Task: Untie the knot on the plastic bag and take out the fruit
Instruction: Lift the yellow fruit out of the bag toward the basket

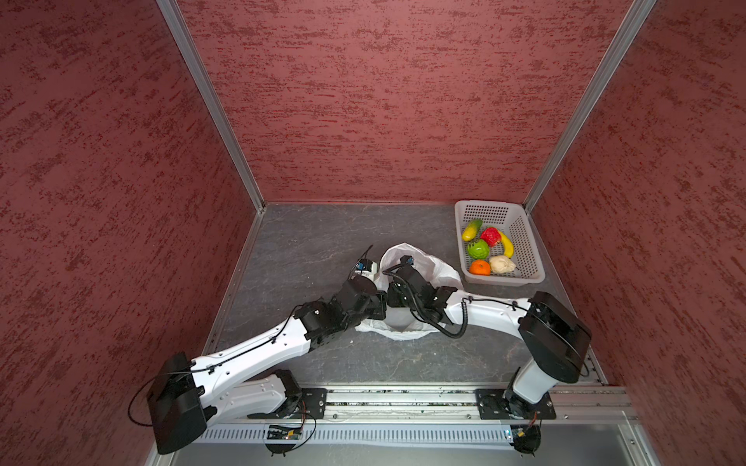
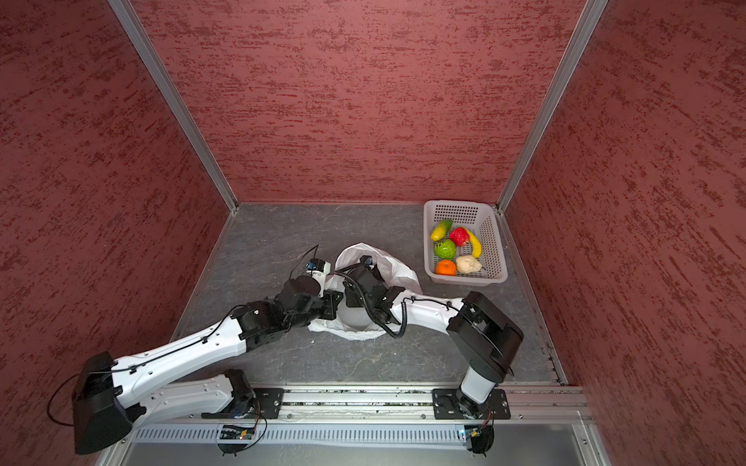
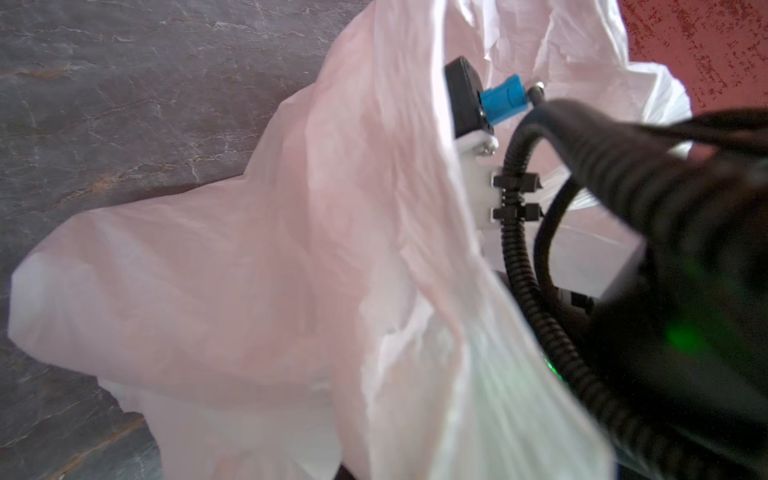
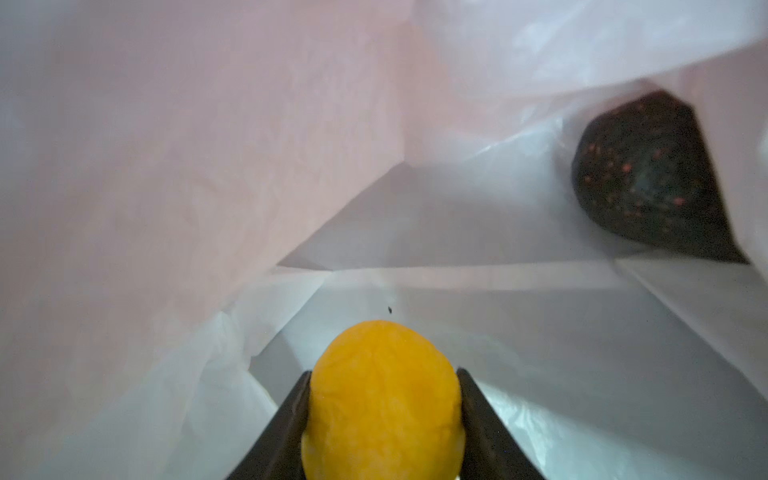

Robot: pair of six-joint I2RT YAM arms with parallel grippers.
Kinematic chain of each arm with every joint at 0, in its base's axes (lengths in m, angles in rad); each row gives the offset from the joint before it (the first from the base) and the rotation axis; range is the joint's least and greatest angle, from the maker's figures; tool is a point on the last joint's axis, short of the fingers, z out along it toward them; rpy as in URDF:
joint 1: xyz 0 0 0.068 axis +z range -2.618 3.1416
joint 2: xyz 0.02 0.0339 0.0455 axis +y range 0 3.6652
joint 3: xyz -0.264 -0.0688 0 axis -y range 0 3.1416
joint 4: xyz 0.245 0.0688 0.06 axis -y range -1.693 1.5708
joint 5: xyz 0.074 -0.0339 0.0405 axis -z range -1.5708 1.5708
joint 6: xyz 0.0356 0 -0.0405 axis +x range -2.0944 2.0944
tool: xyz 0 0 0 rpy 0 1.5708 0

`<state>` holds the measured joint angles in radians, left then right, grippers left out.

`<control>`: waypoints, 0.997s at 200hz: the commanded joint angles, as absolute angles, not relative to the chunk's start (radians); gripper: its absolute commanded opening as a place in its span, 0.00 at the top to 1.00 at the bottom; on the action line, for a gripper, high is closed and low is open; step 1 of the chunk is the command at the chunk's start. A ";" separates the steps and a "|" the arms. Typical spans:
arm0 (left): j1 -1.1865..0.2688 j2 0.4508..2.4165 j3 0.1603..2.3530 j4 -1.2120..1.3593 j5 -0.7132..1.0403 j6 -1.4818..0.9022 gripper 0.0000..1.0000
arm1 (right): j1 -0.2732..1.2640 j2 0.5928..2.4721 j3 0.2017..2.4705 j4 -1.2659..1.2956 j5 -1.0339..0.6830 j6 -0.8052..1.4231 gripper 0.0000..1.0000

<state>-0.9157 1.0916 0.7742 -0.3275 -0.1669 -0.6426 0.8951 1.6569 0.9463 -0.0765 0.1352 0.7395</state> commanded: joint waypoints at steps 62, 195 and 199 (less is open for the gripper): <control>-0.914 1.076 0.766 -0.300 -0.180 -0.638 1.00 | 0.925 1.355 0.959 -0.333 0.141 0.818 0.59; -0.908 1.089 0.772 -0.290 -0.155 -0.632 1.00 | 0.680 1.110 1.201 -0.696 0.235 0.736 0.60; -0.908 1.089 0.772 -0.293 -0.156 -0.633 1.00 | 0.655 1.104 1.197 -0.695 0.230 0.729 0.60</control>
